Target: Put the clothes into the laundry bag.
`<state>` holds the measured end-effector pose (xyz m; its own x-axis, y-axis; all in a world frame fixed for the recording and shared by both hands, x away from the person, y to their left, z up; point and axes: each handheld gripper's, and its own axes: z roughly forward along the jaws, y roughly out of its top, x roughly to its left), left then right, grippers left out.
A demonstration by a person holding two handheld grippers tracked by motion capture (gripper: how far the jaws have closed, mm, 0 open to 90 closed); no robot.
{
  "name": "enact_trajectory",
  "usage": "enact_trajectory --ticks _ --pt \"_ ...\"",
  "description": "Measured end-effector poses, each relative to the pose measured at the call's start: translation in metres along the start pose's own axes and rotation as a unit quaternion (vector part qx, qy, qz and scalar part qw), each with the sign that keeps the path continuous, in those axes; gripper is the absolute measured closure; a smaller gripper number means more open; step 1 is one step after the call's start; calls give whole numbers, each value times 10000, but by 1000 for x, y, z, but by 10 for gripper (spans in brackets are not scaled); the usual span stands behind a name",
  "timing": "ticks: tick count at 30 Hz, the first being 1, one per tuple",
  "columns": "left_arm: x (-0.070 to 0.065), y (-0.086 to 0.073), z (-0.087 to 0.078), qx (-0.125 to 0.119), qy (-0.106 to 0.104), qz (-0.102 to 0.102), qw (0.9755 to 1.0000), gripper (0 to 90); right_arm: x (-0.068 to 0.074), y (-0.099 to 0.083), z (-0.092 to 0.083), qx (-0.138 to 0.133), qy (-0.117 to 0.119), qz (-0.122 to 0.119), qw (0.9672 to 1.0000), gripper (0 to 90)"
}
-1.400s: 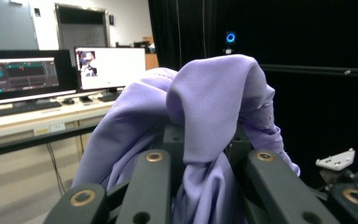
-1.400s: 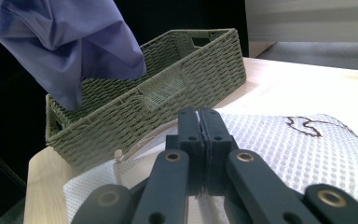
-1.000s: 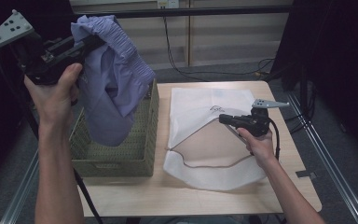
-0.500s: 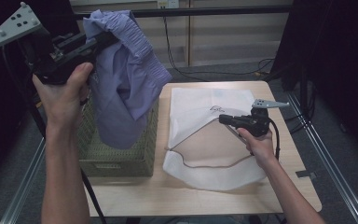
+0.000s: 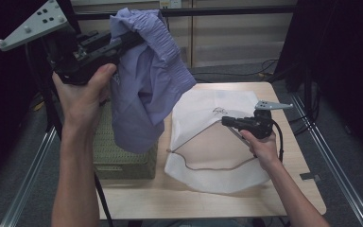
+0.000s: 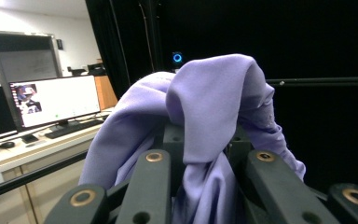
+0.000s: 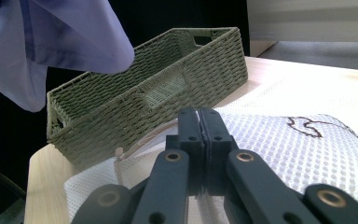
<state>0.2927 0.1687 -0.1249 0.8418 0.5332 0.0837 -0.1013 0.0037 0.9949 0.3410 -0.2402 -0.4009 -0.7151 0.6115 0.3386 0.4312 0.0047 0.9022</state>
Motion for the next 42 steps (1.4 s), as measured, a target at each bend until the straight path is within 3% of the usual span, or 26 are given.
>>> enact_trajectory --ticks 10,14,19,31,42 --pt "-17 -5 17 138 -293 14 9995 773 0 0 0 -15 11 28 10000 886" --pt "-25 -12 22 121 -481 -37 9988 773 0 0 0 -2 26 49 10000 887" --pt "-34 -23 28 151 -571 -13 9983 772 0 0 0 -10 32 32 10000 886" --pt "-58 -47 46 362 -1006 -48 9943 771 0 0 0 -34 37 42 10000 886" --pt "-70 -78 72 553 -1305 -254 9896 770 1 0 0 1 52 25 10000 886"
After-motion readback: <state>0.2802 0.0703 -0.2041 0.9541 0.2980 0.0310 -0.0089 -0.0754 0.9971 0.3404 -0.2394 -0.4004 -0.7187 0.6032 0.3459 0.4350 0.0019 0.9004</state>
